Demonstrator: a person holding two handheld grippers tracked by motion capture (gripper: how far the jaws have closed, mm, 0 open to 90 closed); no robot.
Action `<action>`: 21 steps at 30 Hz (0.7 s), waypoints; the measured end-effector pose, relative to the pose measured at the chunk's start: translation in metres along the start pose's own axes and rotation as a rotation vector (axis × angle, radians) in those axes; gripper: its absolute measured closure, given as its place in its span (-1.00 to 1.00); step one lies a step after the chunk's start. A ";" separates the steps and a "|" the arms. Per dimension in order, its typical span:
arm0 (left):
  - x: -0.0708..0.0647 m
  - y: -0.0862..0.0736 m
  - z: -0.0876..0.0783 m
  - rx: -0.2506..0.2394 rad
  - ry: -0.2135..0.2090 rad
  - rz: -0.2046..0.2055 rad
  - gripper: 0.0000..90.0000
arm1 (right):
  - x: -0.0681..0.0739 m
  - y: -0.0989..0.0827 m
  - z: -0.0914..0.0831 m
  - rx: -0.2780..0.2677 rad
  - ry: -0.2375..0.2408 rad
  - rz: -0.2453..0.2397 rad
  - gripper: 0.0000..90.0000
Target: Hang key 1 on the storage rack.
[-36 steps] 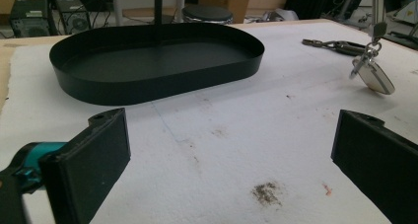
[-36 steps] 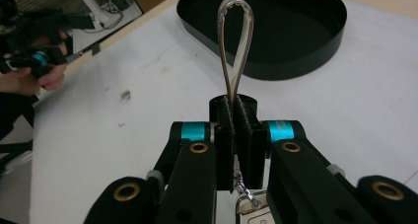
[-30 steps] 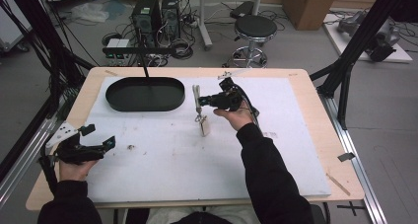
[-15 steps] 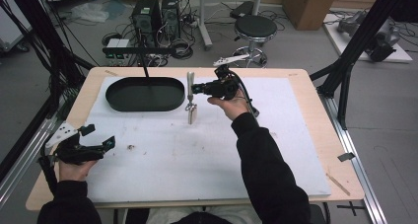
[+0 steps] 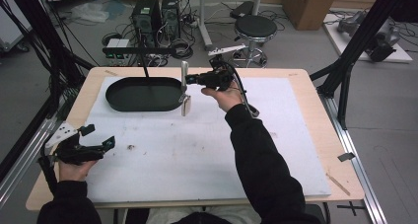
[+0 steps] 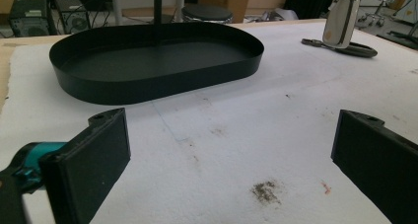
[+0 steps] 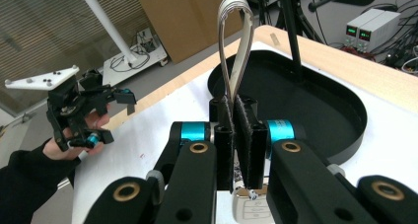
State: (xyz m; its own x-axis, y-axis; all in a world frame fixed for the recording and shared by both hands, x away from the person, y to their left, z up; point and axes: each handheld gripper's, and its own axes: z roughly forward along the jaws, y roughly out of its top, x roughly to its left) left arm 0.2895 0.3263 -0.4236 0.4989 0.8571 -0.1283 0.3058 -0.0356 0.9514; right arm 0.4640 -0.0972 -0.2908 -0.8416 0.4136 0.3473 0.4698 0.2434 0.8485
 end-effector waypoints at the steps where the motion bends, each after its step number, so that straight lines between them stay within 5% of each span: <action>1: 0.000 0.000 0.000 -0.001 0.000 0.000 -0.96 | 0.000 0.002 0.001 -0.001 -0.001 -0.002 0.94; 21: 0.001 0.000 0.000 -0.009 0.001 -0.003 -0.96 | 0.002 0.038 0.016 -0.032 0.021 -0.008 0.94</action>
State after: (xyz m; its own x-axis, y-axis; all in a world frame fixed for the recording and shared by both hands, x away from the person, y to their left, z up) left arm 0.2898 0.3274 -0.4235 0.4977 0.8574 -0.1307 0.2995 -0.0285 0.9537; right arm 0.4848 -0.0732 -0.2639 -0.8507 0.3932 0.3489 0.4549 0.2179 0.8635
